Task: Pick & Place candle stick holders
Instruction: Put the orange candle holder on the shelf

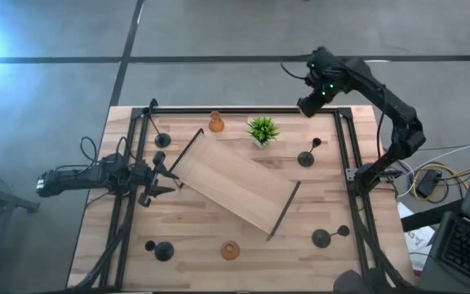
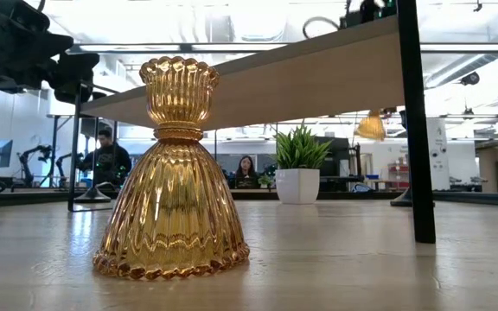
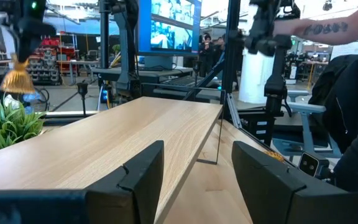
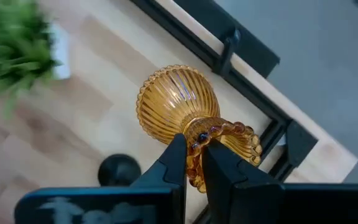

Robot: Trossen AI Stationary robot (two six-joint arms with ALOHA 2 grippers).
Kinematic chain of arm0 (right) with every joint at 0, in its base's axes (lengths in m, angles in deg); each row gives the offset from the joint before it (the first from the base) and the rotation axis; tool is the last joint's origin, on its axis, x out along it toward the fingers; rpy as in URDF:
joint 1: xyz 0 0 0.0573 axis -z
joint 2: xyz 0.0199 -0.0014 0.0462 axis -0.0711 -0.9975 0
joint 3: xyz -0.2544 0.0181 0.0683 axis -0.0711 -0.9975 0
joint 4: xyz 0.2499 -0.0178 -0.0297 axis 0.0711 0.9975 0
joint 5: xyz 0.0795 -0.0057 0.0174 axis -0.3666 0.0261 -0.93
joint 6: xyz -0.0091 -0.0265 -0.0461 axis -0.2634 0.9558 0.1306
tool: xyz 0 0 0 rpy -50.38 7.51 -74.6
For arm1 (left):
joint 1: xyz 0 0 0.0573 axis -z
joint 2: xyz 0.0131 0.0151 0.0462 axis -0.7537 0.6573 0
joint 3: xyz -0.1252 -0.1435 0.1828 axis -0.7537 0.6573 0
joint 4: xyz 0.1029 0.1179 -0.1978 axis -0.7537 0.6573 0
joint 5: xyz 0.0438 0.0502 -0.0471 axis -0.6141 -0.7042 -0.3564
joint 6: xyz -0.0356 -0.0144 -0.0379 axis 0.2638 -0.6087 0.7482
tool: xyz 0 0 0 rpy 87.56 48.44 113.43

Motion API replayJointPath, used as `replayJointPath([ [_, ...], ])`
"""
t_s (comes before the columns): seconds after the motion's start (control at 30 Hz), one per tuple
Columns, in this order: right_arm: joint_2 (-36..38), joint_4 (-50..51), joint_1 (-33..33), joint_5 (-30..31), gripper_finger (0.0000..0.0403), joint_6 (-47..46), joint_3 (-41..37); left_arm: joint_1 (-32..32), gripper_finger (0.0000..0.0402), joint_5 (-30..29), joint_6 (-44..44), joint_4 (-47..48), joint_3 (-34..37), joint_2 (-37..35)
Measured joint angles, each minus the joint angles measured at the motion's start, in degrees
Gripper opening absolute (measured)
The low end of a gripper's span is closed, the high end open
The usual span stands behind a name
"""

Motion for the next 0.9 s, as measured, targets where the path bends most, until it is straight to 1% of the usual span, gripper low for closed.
replayJointPath([
  [0.13,0.0,3.8,-2.9,-0.2,0.0022,1.5,6.5,0.0,0.0195,0.0,0.0,0.0,0.0,0.0],
  [0.2,0.0,5.4,-4.3,-1.4,0.0022,1.9,9.8,0.0,0.0195,0.0,0.0,0.0,0.0,0.0],
  [0.27,0.0,6.2,-6.0,-2.8,0.0022,1.9,13.2,0.0,0.0195,0.0,0.0,0.0,0.0,0.0],
  [0.4,0.1,8.3,-10.0,-3.5,0.0022,2.0,19.3,0.0,0.0195,0.0,0.0,0.0,0.0,0.0],
  [0.5,0.1,8.4,-13.1,-5.4,0.0022,2.0,23.1,0.0,0.0195,0.0,0.0,0.0,0.0,0.0],
  [0.63,-0.2,8.6,-18.0,-7.4,0.0022,2.1,27.2,0.0,0.0195,0.0,0.0,0.0,0.0,0.0],
  [0.9,-3.6,11.6,-28.1,-7.5,0.0022,5.8,32.5,0.0,0.0195,0.0,0.0,0.0,0.0,0.0],
])
